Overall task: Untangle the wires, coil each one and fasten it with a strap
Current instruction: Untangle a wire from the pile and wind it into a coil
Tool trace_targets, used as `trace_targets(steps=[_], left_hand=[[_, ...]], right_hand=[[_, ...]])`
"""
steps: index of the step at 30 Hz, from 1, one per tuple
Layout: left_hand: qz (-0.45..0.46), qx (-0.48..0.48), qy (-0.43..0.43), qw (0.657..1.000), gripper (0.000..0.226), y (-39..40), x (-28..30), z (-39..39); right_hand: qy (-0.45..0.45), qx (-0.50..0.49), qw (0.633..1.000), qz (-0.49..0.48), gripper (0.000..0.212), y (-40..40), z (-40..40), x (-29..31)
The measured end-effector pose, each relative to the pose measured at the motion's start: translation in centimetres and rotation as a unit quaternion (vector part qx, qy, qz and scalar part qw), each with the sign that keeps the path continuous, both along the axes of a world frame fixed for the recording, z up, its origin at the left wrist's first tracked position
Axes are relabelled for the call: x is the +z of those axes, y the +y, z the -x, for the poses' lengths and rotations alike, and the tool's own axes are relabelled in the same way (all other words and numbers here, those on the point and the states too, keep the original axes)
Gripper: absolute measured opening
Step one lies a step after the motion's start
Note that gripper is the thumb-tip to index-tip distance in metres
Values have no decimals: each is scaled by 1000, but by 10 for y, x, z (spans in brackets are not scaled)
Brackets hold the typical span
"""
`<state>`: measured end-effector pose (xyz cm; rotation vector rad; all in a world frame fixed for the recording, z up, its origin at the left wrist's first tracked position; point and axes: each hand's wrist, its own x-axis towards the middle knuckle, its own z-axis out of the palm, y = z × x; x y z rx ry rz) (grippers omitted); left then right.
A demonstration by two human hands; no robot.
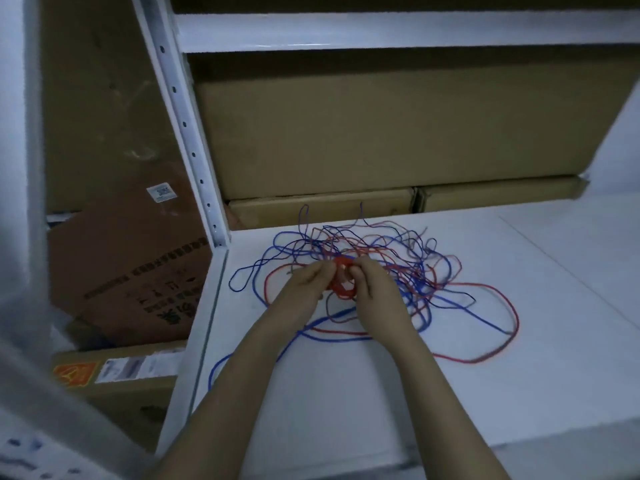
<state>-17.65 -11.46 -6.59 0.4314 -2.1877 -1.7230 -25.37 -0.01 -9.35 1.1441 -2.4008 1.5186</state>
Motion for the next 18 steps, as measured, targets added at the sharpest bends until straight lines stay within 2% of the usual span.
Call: trace_targets(steps=[3,6,7,9,11,13,15,18], left_hand=[[104,-46,-31,993,25,17,5,3],[148,-95,-51,983,20,40,7,10],[189,-106,-63,974,22,47,7,13],[292,-109,-76,947,26,61,8,21],[337,-108,-69,933,24,77,8,31],[334,-120,-40,934,21,98,9,41],[281,-128,-2,951,17,125,10,48],[197,-131,24,971,15,165,11,59]], right_hand=[[-4,-56,997,-47,15,27,-6,-1],[39,-107,986,-123,15,55,-5,0],[54,-118,982,-137,13,64,-5,1],[61,-127,979,-144,13,81,-4,1],[38,-127,984,-116,16,99,-3,3],[-1,-134,990,-41,18,118,0,7],[-31,-156,987,37,21,138,3,8],[-69,-180,978,76,23,169,6,8]])
